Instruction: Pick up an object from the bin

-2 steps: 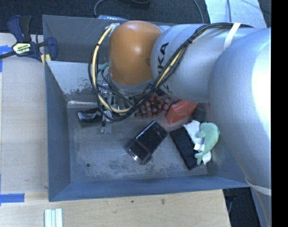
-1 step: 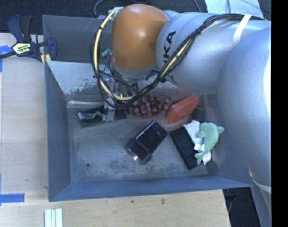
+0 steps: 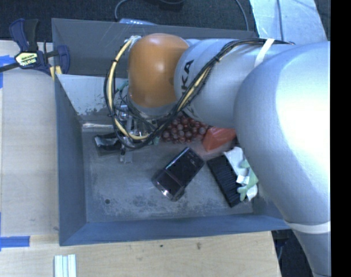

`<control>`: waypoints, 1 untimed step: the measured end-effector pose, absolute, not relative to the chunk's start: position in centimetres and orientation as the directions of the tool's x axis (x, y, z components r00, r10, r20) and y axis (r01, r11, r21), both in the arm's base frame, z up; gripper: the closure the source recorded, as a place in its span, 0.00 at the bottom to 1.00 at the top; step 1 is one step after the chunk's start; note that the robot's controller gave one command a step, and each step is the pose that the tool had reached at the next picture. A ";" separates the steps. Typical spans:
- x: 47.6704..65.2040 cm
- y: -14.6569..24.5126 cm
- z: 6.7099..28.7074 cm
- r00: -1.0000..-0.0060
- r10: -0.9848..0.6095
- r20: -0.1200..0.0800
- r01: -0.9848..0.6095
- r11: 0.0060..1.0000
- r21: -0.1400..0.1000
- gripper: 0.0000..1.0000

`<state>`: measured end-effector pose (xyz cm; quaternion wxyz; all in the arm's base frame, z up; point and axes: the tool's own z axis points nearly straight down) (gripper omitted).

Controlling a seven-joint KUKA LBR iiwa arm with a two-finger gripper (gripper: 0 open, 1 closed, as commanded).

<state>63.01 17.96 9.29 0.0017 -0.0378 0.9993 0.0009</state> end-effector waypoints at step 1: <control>62.4 17.2 7.0 -0.999 0.046 -0.012 0.046 0.999 0.005 1.00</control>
Offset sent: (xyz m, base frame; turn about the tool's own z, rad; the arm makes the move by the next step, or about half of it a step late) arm 0.0000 0.0000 0.0000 0.0000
